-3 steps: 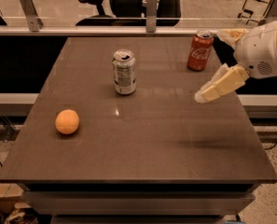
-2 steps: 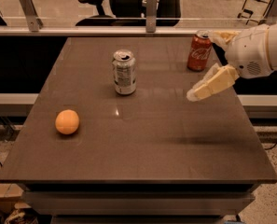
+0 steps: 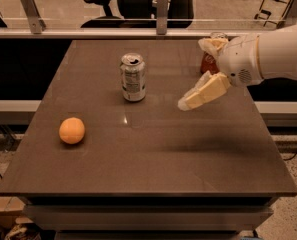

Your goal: Knock 7up can over

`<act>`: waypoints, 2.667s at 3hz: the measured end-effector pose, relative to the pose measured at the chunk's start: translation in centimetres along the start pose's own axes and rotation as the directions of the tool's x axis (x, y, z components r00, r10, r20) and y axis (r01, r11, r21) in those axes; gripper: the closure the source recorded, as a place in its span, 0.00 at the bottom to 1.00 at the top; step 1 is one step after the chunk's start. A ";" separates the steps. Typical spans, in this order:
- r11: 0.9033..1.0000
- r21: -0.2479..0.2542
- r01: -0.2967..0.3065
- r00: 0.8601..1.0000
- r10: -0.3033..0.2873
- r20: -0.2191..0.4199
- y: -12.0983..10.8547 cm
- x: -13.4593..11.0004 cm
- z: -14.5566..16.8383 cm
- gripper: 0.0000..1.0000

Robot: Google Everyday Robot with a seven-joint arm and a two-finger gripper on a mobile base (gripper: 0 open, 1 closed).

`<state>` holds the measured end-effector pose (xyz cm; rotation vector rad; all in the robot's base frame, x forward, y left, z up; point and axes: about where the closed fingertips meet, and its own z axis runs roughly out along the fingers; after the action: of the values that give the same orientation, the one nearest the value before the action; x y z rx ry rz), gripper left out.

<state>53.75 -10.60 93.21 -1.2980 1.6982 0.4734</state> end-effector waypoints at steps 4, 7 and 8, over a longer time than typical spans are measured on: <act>0.997 0.040 -0.073 0.990 0.067 0.123 1.4 0.0 5.6 0.00; 0.998 0.032 -0.061 0.955 0.049 0.292 -0.1 -0.7 10.2 0.00; 0.999 0.012 -0.049 0.945 0.043 0.325 -0.2 -1.5 11.5 0.00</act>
Offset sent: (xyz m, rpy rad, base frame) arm -0.0050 0.0420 -0.0322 0.0989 0.0656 -0.0746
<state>58.91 -1.25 88.68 -1.0983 1.4540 0.6585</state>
